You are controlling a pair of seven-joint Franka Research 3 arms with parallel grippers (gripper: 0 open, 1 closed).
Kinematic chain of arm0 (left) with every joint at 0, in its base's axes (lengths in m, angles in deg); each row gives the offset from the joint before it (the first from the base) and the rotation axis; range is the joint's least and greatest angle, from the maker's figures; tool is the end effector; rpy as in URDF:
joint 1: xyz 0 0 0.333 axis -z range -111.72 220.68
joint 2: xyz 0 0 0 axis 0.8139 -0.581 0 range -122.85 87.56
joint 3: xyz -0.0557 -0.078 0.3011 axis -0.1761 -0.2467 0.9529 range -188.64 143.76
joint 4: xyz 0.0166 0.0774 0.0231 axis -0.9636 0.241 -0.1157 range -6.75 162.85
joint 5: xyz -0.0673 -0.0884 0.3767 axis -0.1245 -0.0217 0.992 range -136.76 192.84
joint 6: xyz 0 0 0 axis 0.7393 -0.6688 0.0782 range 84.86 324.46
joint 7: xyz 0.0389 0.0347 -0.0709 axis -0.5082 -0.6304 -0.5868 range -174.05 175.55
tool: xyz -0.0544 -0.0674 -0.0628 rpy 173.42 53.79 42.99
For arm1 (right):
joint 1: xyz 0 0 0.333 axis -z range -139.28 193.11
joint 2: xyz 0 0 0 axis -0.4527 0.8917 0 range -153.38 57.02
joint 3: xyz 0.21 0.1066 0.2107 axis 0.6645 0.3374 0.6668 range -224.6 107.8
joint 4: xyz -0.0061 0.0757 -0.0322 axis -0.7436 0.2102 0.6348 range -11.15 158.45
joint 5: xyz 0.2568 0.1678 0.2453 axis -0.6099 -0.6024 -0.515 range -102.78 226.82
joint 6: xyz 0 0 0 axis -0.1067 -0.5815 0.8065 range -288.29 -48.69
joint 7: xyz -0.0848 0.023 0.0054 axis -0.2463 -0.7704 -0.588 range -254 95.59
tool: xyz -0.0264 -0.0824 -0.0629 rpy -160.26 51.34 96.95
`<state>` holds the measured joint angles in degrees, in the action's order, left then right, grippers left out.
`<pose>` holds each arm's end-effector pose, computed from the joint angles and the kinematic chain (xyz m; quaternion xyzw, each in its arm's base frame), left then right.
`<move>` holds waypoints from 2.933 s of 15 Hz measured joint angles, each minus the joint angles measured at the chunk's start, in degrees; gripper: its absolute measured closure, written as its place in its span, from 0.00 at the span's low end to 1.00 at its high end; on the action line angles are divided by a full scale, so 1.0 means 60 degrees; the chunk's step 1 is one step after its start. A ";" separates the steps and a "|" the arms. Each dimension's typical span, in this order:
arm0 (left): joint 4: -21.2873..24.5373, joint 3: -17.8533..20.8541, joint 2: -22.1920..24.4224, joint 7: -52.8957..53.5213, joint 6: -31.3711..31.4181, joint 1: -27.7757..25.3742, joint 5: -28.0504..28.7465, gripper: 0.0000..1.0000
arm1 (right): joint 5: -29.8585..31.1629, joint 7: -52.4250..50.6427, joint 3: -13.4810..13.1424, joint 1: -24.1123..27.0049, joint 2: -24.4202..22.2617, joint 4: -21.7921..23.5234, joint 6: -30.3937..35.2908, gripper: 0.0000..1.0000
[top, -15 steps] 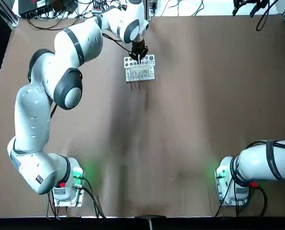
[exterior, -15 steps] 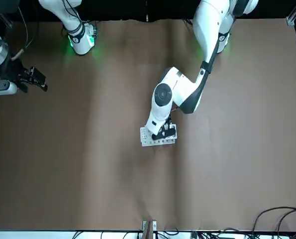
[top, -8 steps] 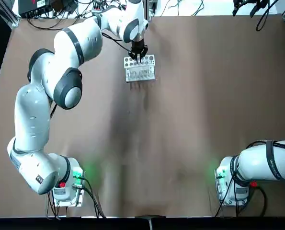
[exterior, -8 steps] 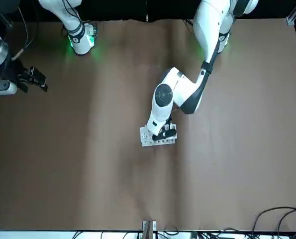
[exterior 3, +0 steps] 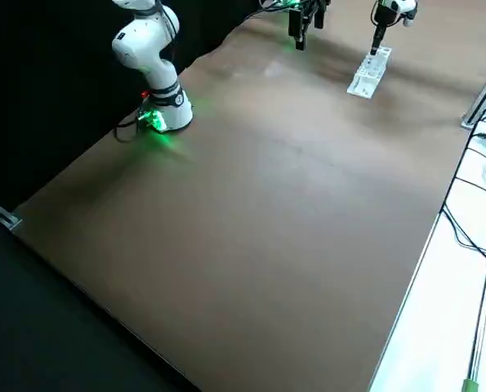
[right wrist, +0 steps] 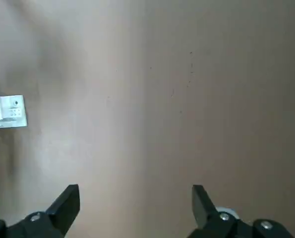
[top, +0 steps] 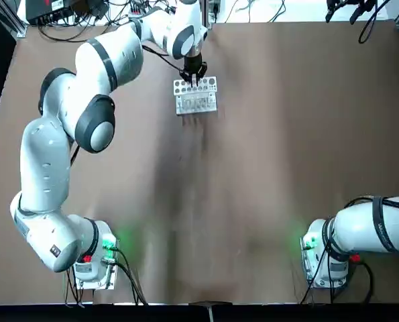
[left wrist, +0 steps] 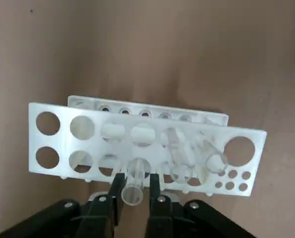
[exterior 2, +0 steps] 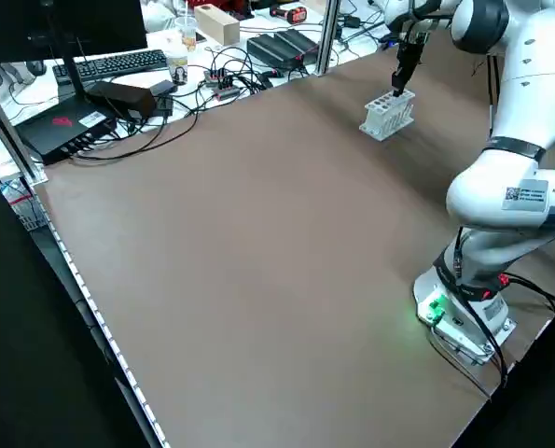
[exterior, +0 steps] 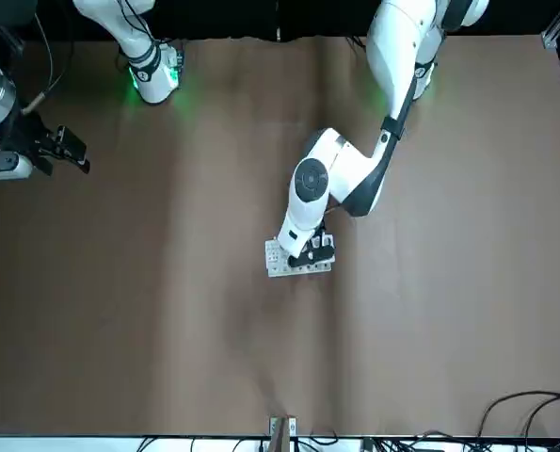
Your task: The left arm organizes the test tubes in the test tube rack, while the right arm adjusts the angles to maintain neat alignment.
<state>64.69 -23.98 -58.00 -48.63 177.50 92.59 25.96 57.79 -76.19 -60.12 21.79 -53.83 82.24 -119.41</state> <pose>0.5642 -0.4648 0.3021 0.9950 0.0964 -0.0213 0.0137 0.5297 0.0381 0.6038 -0.9992 -0.0001 -0.0107 0.0390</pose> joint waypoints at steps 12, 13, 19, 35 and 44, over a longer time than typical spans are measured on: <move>0.0000 0.0090 -0.0001 0.0175 0.0032 0.0028 0.0000 0.73 | 0.0000 0.0000 0.0000 0.0000 0.0000 0.0000 0.0000 0.00; 0.0000 0.0086 -0.0001 0.0175 0.0032 0.0032 0.0000 0.73 | 0.0000 0.0000 0.0000 0.0000 0.0000 0.0000 0.0000 0.00; 0.0000 0.0081 -0.0002 0.0174 0.0032 0.0036 0.0000 0.74 | 0.0000 0.0000 0.0000 0.0000 0.0000 0.0000 0.0000 0.00; 0.0000 0.0080 -0.0002 0.0173 0.0032 0.0036 0.0000 0.82 | 0.0000 0.0000 0.0000 0.0000 0.0000 0.0000 0.0000 0.00; 0.0000 0.0080 -0.0002 0.0173 0.0032 0.0036 0.0000 0.82 | 0.0000 0.0000 0.0000 0.0000 0.0000 0.0000 0.0000 0.00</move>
<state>64.69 -23.50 -58.01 -47.59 177.69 92.81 25.96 57.79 -76.19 -60.12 21.79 -53.82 82.24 -119.42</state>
